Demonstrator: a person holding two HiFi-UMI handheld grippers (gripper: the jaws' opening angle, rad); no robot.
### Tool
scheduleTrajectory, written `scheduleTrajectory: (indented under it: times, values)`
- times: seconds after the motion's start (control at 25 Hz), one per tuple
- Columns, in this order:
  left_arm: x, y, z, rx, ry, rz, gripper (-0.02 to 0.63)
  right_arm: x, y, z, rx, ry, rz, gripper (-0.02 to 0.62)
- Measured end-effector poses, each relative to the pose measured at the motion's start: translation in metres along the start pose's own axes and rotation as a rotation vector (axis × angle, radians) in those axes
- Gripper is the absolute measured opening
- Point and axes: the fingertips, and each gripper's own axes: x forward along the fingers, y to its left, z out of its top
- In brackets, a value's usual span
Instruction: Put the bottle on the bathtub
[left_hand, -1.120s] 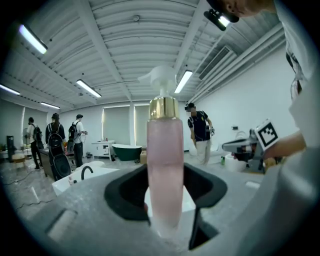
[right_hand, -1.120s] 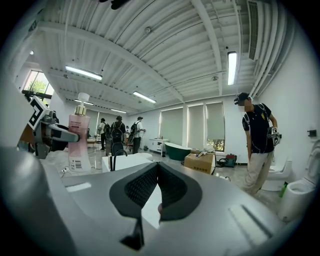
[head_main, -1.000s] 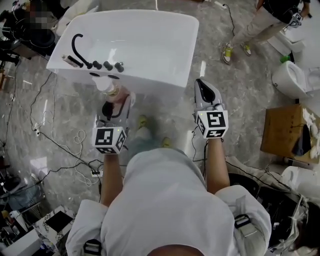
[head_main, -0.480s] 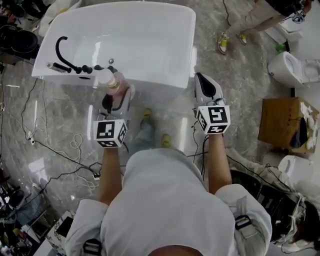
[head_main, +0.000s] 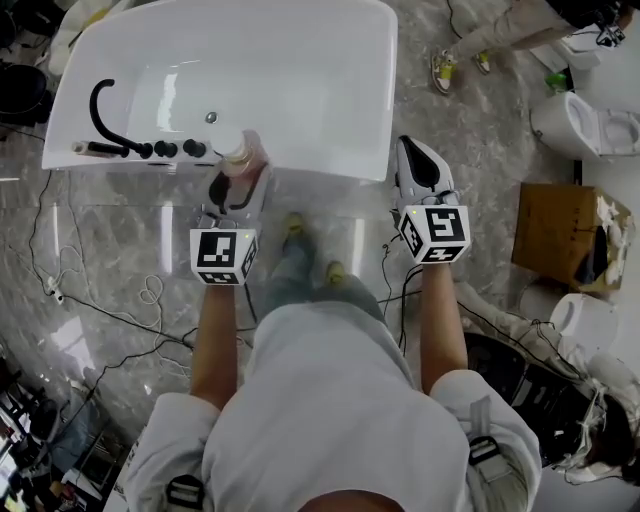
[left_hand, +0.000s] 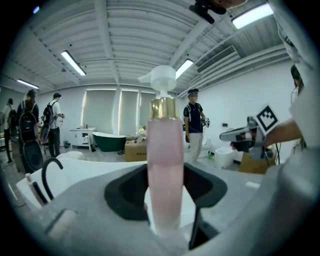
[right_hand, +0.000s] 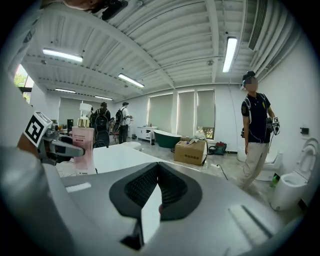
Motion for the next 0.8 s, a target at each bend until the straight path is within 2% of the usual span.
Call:
scheduleTrajectory:
  times: [0.32,0.52,0.8]
  values:
    - [0.051,0.011,-0.032,-0.009,0.024,-0.041,0.212,0.038,-0.005,-0.04,0.022,0.07,0.011,0.002]
    - [0.085,0.019,-0.056,-0.029,0.062,-0.03,0.212,0.071,-0.018,-0.072,0.03,0.138,0.038,0.002]
    - [0.13,0.027,-0.109,-0.035,0.098,-0.01,0.212,0.103,-0.032,-0.125,0.053,0.174,0.084,0.002]
